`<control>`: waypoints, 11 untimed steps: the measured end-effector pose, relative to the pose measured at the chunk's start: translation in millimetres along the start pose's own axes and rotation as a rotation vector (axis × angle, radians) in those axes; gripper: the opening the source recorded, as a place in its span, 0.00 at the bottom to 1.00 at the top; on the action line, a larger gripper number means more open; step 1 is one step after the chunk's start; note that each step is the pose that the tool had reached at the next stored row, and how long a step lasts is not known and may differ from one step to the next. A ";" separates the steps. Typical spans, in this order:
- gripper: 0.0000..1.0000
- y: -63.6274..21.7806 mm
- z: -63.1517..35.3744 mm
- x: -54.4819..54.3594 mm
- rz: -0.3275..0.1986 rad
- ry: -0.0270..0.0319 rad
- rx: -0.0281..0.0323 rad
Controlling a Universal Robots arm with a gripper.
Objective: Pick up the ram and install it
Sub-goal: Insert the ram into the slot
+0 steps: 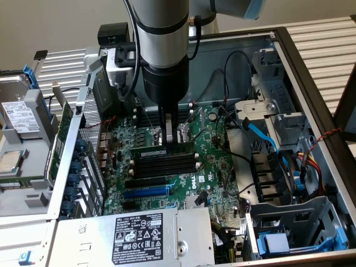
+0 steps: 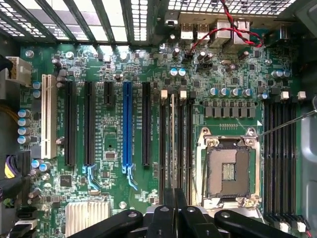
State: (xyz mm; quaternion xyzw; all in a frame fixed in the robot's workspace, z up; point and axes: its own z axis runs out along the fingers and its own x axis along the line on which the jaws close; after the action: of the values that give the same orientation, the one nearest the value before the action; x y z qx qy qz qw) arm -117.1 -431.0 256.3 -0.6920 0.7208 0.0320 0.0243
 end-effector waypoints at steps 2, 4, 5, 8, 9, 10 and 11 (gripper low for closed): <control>0.12 0.0 1.0 -0.1 -0.001 0.0136 0.0005; 0.12 -0.1 1.6 -0.1 -0.003 0.0177 0.0005; 0.12 -0.1 2.0 -0.1 -0.003 0.0178 0.0005; 0.12 -0.1 3.7 0.0 -0.005 0.0207 0.0006; 0.12 -0.1 4.1 0.1 -0.006 0.0219 0.0004; 0.12 -0.1 4.4 0.1 -0.006 0.0222 0.0003; 0.12 -0.1 4.7 0.2 -0.007 0.0223 0.0004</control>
State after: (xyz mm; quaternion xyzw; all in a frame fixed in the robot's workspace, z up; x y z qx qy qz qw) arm -117.1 -430.8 251.5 -0.6947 0.7187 0.0240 0.0165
